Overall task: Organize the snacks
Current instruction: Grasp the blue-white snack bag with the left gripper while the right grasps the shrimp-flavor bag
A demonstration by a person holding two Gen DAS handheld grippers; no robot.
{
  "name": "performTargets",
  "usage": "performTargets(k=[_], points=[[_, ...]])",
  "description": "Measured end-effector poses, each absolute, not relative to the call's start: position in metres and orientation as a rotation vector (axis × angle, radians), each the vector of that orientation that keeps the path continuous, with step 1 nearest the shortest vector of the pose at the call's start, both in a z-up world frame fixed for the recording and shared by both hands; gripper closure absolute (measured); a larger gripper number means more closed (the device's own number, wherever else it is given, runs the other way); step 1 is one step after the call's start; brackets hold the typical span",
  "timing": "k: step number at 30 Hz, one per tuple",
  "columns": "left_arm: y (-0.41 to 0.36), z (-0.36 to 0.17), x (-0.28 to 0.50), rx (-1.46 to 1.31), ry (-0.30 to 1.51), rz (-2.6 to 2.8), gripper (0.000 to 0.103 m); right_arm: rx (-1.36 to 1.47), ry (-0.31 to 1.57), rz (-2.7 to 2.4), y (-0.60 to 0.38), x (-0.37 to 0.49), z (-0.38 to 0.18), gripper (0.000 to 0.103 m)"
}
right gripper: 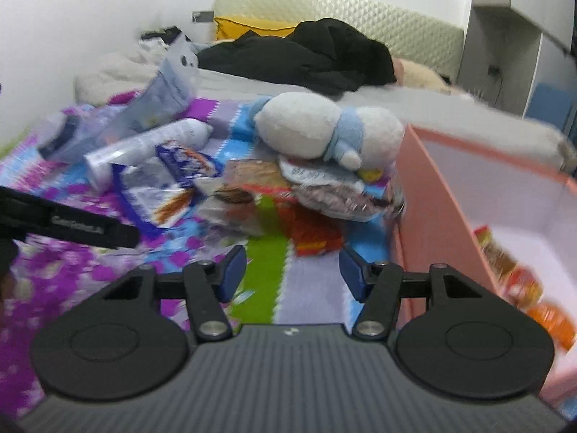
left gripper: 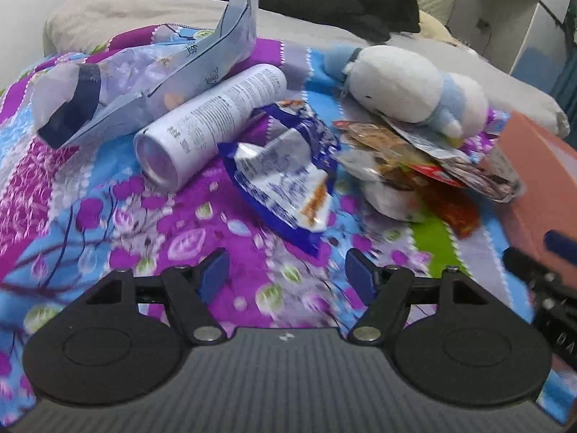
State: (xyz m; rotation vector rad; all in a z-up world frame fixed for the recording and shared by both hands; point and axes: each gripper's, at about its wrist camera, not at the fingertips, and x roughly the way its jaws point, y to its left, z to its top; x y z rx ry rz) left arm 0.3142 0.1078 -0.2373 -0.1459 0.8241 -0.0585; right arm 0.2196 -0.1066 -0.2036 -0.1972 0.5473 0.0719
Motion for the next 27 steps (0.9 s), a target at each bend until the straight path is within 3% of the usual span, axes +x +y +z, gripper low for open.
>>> performTargets(k=[9, 14, 17, 19, 21, 23, 27], points=[[0.125, -0.25, 0.349, -0.235, 0.782, -0.052, 0.023, -0.393, 0.514, 0.028, -0.095, 0.265, -0.21, 0.054], [0.133, -0.257, 0.361, -0.291, 0.755, -0.045, 0.023, -0.584, 0.507, 0.015, -0.08, 0.28, -0.228, 0.054], [0.135, -0.259, 0.368, -0.304, 0.737, -0.038, 0.032, -0.627, 0.527, 0.022, -0.078, 0.289, -0.239, 0.058], [0.137, -0.26, 0.372, -0.311, 0.731, -0.038, 0.039, -0.637, 0.542, 0.023, -0.078, 0.293, -0.242, 0.081], [0.138, -0.258, 0.375, -0.321, 0.73, -0.062, 0.049, -0.636, 0.535, 0.022, -0.079, 0.293, -0.241, 0.083], [0.137, -0.256, 0.374, -0.315, 0.729, -0.06, 0.056, -0.635, 0.532, 0.019, -0.079, 0.291, -0.239, 0.094], [0.137, -0.251, 0.363, -0.332, 0.723, -0.066, 0.076, -0.638, 0.515, 0.018, -0.077, 0.282, -0.231, 0.095]])
